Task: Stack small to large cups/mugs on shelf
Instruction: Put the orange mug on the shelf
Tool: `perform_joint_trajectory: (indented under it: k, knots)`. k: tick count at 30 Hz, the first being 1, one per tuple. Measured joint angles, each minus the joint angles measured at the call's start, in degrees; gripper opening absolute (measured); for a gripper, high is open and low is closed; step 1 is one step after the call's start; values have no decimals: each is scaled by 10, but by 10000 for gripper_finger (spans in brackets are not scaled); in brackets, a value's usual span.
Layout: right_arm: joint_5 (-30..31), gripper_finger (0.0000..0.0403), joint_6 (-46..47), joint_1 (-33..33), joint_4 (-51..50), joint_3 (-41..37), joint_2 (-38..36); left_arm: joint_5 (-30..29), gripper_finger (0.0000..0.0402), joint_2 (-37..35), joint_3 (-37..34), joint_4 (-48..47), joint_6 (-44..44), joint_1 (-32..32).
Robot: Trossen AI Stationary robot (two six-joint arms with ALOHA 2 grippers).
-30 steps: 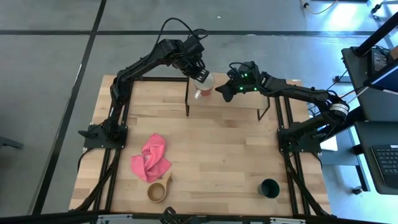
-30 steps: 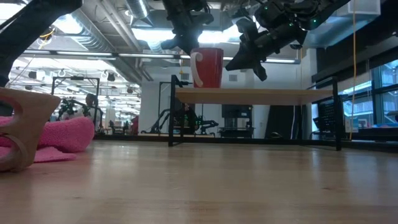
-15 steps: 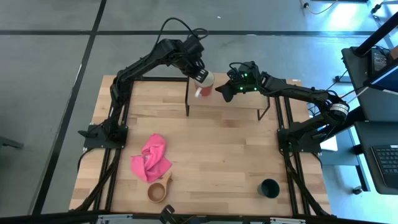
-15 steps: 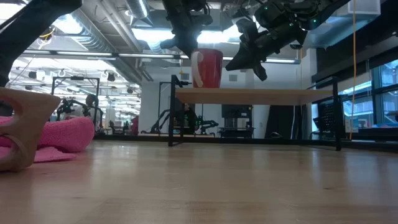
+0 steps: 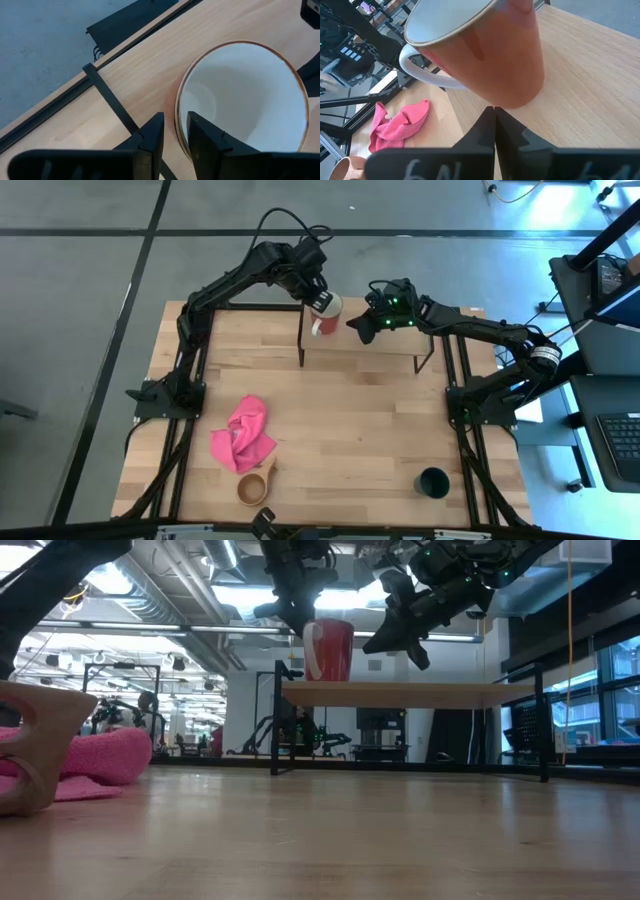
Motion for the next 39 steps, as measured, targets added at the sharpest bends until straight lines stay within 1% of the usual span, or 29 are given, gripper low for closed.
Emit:
perform_joint_trajectory:
  k: [11,16,23,26,32,39]
  knots:
    - [0,3,-1,0,-16,0,0,2,79,-2,0,0,0,-3]
    - [0,3,-2,0,-18,0,0,-1,79,-20,-1,3,1,-3]
    - [0,3,-2,0,-17,0,0,-53,79,-44,0,-37,15,-2]
    - [0,3,-1,0,-16,0,0,-56,79,-42,-2,-61,28,2]
    - [0,3,2,0,-16,0,0,-57,75,-41,-38,-50,43,0]
    - [0,5,13,9,-16,0,0,-57,76,-42,-53,-68,82,0]
